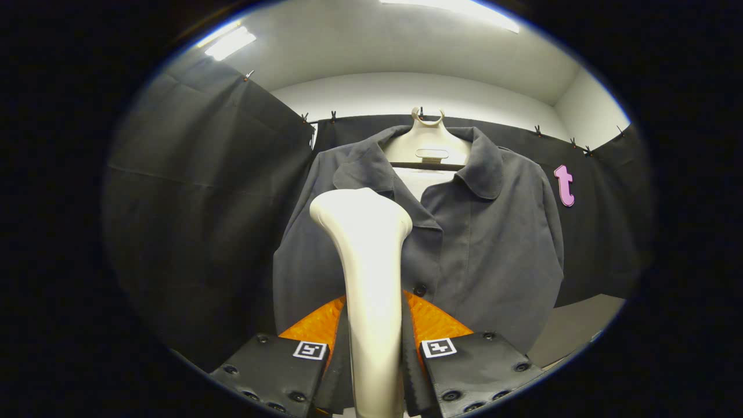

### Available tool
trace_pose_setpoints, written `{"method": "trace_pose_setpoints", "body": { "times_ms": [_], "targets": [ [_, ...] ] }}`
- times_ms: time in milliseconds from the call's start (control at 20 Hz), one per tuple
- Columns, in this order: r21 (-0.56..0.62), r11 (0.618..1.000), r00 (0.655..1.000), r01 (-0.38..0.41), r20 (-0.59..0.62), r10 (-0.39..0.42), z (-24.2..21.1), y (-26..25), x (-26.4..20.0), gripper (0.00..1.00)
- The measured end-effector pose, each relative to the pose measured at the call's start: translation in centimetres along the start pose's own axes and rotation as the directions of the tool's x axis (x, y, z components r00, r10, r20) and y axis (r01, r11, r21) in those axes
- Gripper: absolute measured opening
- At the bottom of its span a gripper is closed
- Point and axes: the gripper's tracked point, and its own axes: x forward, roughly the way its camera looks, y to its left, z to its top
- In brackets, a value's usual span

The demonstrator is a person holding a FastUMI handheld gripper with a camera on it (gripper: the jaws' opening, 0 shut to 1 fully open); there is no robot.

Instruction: Iron the clothes twice with a garment steamer, once on the left side and once on the right side.

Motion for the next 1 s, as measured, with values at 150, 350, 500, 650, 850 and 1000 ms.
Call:
{"method": "trace_pose_setpoints", "body": {
  "times_ms": [150,350,500,650,850,1000],
  "targets": [
    [-0.013,1.0,1.0,0.006,0.0,-0.006,0.1,-0.2,-0.1,0.45],
    [-0.013,1.0,1.0,-0.005,0.005,0.005,0.1,-0.2,-0.2,0.45],
    [-0.01,1.0,1.0,-0.015,-0.001,0.015,-0.2,-0.2,-0.6,0.45],
    [-0.018,0.999,0.999,-0.026,-0.03,0.026,-1.3,0.0,-0.6,0.45],
    [-0.035,0.999,0.998,-0.038,-0.045,0.037,-2.4,0.2,-1.2,0.45],
    [-0.041,0.998,0.996,-0.057,-0.072,0.054,-3.7,1.0,-1.9,0.45]
  ]
}}
